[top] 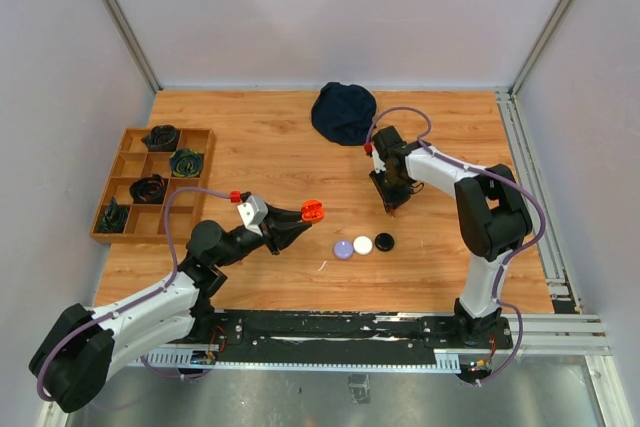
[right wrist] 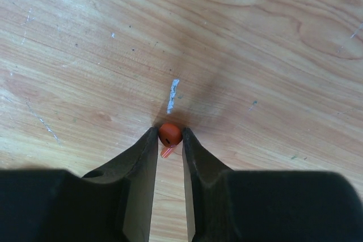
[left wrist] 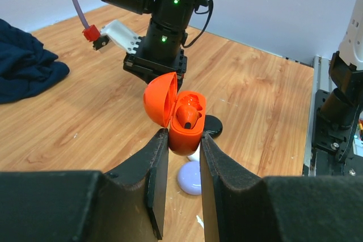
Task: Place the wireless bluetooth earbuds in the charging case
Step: Pick up the earbud from the center of the board, then place the earbud in the charging case.
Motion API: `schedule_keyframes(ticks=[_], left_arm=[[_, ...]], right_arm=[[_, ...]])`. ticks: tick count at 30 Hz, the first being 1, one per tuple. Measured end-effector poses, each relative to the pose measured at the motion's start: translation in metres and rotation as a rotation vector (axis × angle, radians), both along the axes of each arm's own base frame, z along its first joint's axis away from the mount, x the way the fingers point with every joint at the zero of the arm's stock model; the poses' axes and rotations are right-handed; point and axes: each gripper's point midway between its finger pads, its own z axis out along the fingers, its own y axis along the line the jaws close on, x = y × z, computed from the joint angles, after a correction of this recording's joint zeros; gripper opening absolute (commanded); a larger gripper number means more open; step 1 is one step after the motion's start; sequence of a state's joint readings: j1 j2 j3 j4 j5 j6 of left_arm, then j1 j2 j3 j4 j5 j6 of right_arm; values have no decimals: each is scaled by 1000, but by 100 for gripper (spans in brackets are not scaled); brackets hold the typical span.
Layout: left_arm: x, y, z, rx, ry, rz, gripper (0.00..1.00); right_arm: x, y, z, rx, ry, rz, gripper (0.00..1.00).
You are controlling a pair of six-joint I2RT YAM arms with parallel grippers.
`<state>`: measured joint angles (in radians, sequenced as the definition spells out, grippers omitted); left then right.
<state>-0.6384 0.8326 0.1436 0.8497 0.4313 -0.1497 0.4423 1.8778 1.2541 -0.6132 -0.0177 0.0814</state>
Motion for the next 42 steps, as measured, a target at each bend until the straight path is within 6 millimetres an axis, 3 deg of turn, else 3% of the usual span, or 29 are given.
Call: schedule_keyframes(ticks=[6,10,16,26,36,42], left_arm=[[0,0,-1,1,2,0,0],[0,0,-2,5,7,1,0],[1,1,-2,5,9,8,0],[3,2,2,-9,2,22,0],[3,3,10,-33,-11,27,0],[2,5,18,-55,-34,31,0]], right_arm=[[0,1,4,7,-11,9,20],[0,2,19,24,-51,19,20],[-1,20,63,93,-200,82,20],[-18,68,143,260,-499,237,19],[-60,115,208,426,-774,469,19],[-90,136,234,529,-915,607,19]])
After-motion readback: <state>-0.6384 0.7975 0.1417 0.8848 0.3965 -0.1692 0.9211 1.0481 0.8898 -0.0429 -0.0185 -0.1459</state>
